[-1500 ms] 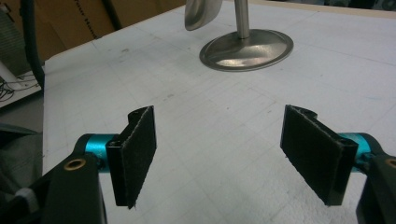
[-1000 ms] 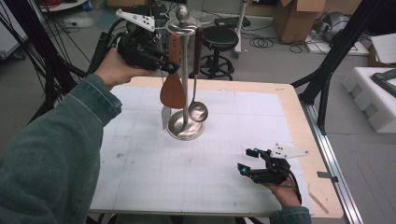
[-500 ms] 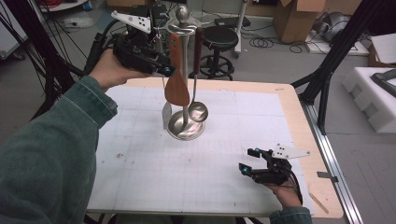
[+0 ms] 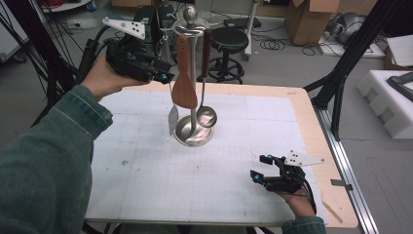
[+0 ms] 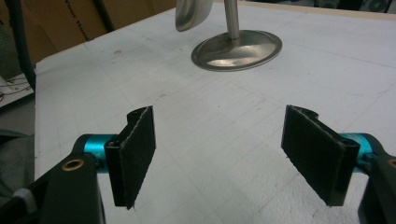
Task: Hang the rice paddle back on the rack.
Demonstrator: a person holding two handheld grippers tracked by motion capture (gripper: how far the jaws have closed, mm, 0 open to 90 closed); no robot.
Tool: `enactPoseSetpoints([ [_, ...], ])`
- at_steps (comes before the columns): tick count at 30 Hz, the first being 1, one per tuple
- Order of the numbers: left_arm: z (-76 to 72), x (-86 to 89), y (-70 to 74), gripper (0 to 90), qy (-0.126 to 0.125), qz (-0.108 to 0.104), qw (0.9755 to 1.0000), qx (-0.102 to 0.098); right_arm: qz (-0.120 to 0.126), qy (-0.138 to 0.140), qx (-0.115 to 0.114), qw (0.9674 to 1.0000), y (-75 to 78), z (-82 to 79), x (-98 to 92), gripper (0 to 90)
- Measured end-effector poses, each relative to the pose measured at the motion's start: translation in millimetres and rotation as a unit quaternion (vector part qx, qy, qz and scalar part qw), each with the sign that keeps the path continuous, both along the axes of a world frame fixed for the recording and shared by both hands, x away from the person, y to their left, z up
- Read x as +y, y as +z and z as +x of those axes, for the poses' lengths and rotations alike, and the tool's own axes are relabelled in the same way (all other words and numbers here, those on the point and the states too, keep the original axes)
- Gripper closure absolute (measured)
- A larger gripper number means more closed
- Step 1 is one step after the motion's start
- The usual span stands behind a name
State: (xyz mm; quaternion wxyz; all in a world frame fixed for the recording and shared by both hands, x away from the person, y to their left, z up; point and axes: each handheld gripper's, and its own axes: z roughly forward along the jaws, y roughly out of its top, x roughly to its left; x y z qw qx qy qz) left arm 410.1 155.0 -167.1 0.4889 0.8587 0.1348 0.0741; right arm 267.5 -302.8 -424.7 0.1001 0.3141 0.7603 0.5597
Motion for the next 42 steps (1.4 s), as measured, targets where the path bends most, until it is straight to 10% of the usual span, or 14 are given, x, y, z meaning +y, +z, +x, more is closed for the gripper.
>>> enactPoseSetpoints([
  [42, -30.9, 43.8, -67.0, 29.9, 0.061, -0.014, 0.998, 0.007, -0.012, -0.032, 0.02, 0.9992, -11.9, 2.8, -0.2, 17.9],
])
